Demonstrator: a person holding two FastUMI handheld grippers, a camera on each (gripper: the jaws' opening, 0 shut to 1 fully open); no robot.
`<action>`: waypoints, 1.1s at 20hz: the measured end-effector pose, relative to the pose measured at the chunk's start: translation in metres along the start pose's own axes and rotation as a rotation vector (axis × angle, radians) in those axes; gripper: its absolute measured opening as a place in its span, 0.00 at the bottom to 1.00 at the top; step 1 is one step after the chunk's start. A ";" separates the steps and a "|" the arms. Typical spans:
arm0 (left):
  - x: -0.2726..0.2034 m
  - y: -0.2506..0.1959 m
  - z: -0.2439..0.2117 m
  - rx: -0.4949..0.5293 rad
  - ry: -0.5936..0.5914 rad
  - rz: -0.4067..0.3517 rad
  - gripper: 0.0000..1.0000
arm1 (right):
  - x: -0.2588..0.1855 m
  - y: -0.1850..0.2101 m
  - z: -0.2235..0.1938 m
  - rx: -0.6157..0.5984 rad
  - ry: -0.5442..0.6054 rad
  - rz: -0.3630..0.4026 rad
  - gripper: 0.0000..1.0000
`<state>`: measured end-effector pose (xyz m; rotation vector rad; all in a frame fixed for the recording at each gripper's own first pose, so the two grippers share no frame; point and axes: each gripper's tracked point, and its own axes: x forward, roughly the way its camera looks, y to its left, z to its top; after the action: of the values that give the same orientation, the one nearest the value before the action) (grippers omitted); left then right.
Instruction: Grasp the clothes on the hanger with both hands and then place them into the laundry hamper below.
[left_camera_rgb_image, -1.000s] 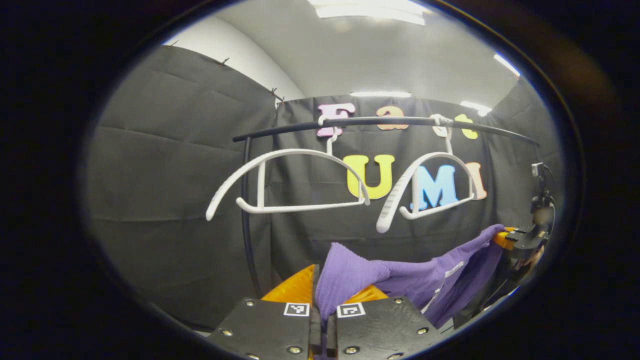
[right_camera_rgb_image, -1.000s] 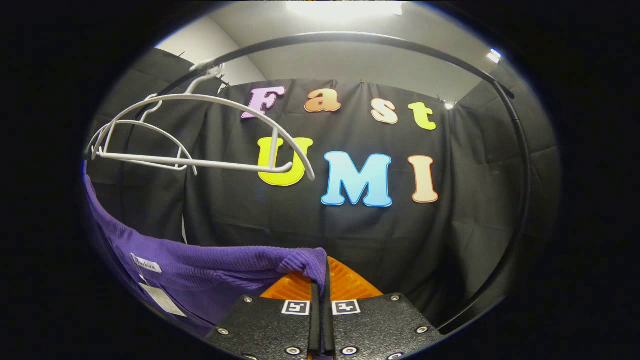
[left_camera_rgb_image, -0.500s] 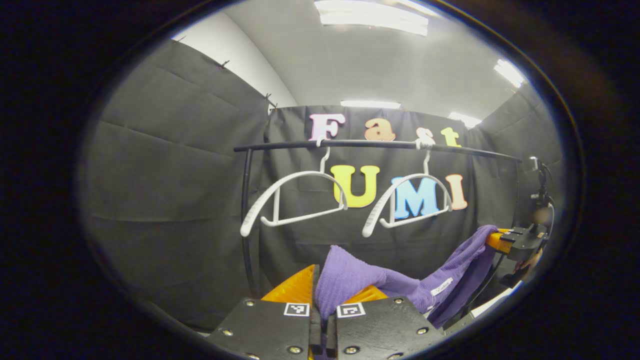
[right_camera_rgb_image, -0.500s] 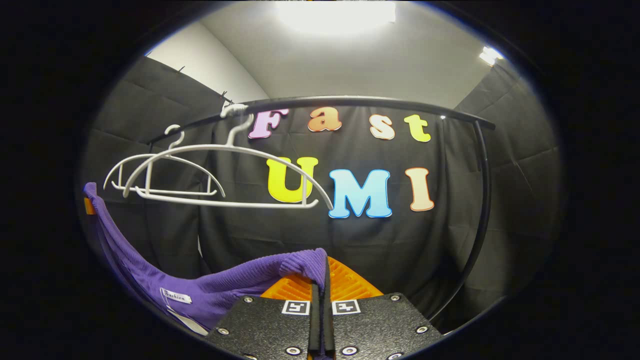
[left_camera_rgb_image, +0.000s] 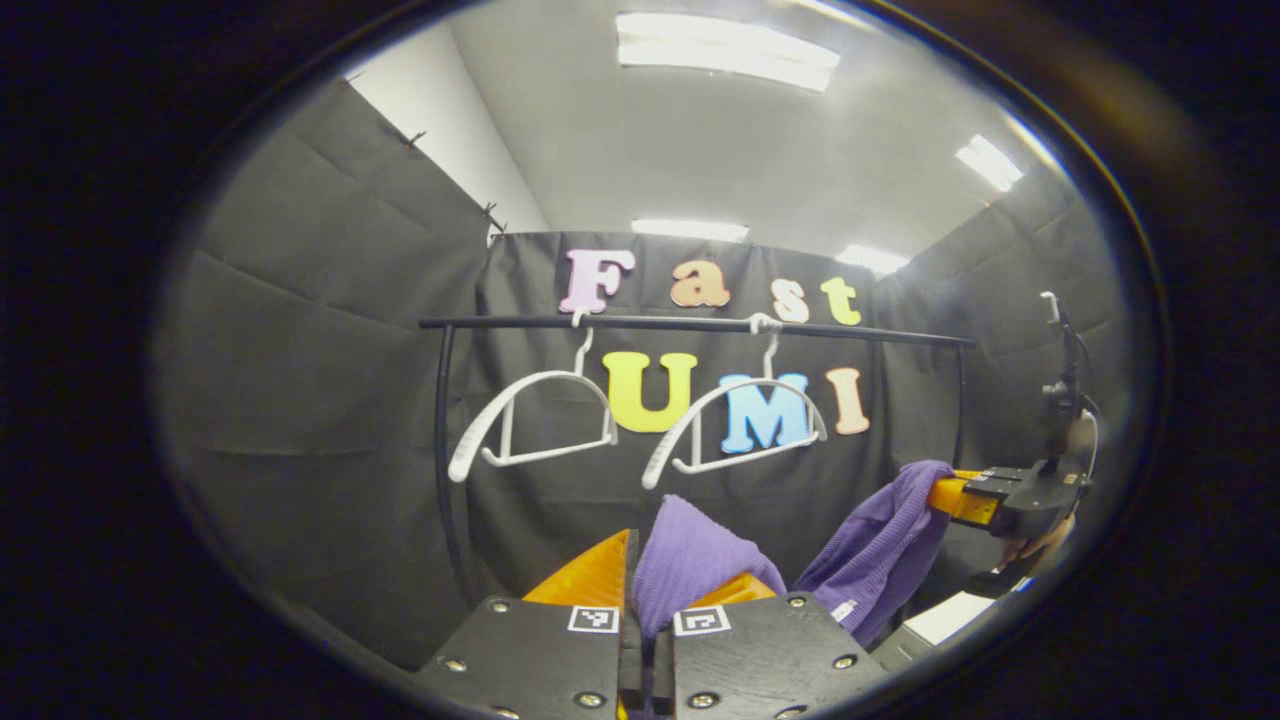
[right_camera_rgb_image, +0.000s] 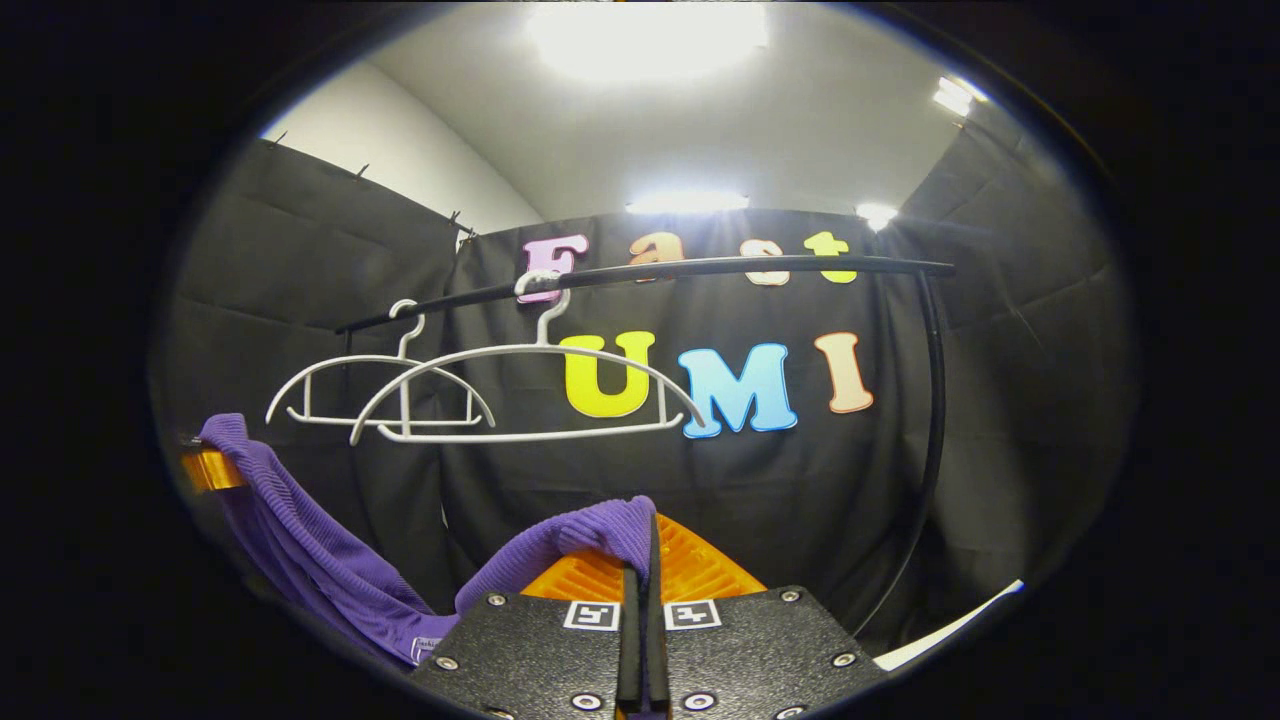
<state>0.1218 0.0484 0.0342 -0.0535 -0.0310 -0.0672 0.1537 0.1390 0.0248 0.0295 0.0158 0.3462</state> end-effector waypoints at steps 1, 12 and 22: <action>-0.005 -0.004 -0.002 -0.007 0.003 -0.015 0.00 | -0.009 0.005 -0.001 0.006 0.003 0.003 0.02; -0.027 -0.058 -0.055 -0.085 0.095 -0.130 0.00 | -0.062 0.057 -0.041 0.015 0.105 0.081 0.02; -0.025 -0.064 -0.151 -0.109 0.256 -0.125 0.09 | -0.082 0.068 -0.131 -0.001 0.289 0.098 0.02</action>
<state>0.0973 -0.0215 -0.1139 -0.1516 0.2254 -0.2000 0.0510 0.1786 -0.1032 -0.0206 0.3010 0.4458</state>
